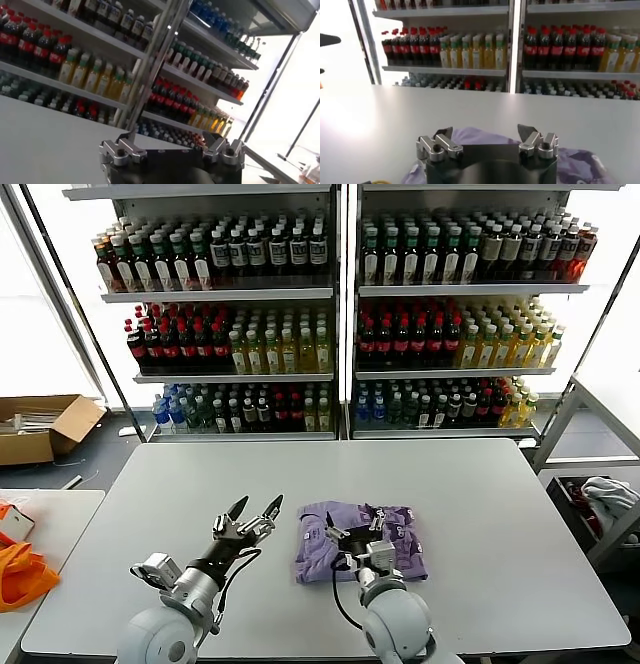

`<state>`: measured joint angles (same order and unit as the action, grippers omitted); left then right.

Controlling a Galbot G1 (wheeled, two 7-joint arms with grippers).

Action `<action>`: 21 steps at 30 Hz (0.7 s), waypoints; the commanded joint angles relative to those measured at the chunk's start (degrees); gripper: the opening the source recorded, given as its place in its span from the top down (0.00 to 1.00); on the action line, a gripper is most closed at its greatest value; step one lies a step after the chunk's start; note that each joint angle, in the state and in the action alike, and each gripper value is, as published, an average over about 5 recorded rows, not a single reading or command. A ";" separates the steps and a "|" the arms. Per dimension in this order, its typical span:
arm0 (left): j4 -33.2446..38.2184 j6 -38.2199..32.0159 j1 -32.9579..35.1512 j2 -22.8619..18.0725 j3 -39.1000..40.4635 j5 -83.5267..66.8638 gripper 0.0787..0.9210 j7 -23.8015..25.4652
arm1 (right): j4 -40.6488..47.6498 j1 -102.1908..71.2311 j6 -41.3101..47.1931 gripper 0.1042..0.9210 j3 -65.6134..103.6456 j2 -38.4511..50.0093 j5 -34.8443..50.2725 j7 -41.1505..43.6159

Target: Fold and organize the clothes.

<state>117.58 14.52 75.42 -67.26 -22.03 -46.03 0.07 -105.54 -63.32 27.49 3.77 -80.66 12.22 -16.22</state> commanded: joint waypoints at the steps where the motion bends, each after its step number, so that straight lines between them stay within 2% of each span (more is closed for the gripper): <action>1: 0.45 -0.16 0.11 -0.24 -0.23 0.13 0.12 0.04 | 12.00 1.77 0.75 0.12 -2.99 -3.53 -4.14 0.74; 5: 0.20 -0.25 0.06 -0.18 -0.19 0.09 0.12 0.14 | 7.91 1.09 0.50 0.12 -2.98 -2.43 -5.16 -0.07; 15: 0.24 -0.39 0.13 -0.22 0.03 0.21 0.12 0.25 | -9.42 0.18 -8.43 0.12 0.73 0.11 -1.43 2.42; 21: 0.73 -0.45 0.57 -0.11 -0.65 0.93 0.12 0.51 | -15.73 -6.77 -14.91 0.12 6.85 5.26 -2.43 7.18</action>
<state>118.07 14.11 75.72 -67.34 -22.25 -45.82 0.32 -108.87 -63.74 22.12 4.07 -80.48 9.86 -14.10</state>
